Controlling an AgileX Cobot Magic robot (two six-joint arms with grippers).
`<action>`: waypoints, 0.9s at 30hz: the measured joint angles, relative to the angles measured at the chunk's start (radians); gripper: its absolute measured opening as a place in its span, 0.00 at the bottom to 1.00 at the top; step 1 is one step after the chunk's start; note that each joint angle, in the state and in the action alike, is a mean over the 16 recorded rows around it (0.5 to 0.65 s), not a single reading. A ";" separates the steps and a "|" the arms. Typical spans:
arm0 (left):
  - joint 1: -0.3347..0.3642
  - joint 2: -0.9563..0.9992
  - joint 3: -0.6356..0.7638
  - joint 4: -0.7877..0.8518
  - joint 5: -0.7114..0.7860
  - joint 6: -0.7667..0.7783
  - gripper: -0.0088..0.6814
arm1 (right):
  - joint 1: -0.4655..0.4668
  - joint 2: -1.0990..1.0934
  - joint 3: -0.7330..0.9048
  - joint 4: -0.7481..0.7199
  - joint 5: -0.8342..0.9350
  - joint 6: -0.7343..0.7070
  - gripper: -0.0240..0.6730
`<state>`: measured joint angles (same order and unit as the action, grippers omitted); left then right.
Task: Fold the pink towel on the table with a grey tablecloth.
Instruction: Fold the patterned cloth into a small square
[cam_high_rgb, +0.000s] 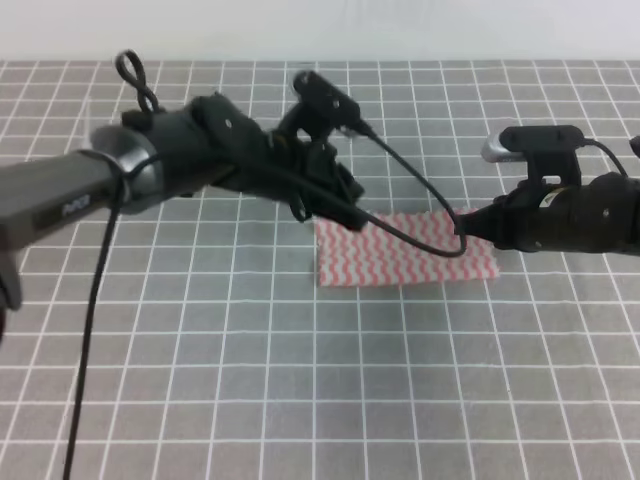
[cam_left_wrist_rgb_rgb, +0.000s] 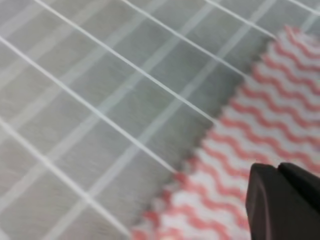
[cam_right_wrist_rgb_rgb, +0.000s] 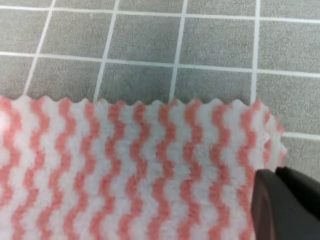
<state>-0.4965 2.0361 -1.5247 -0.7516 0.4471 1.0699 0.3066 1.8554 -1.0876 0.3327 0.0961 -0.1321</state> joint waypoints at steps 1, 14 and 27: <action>-0.002 0.006 -0.003 -0.014 0.014 0.009 0.02 | 0.000 -0.001 0.000 0.000 0.003 0.000 0.01; -0.007 0.077 -0.005 -0.012 0.089 0.048 0.01 | 0.000 -0.007 0.000 -0.012 0.016 0.000 0.01; -0.005 0.111 -0.007 0.081 0.089 0.043 0.01 | -0.012 -0.007 0.000 -0.041 0.028 0.000 0.11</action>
<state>-0.5018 2.1472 -1.5312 -0.6703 0.5360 1.1133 0.2945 1.8489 -1.0873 0.2919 0.1243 -0.1323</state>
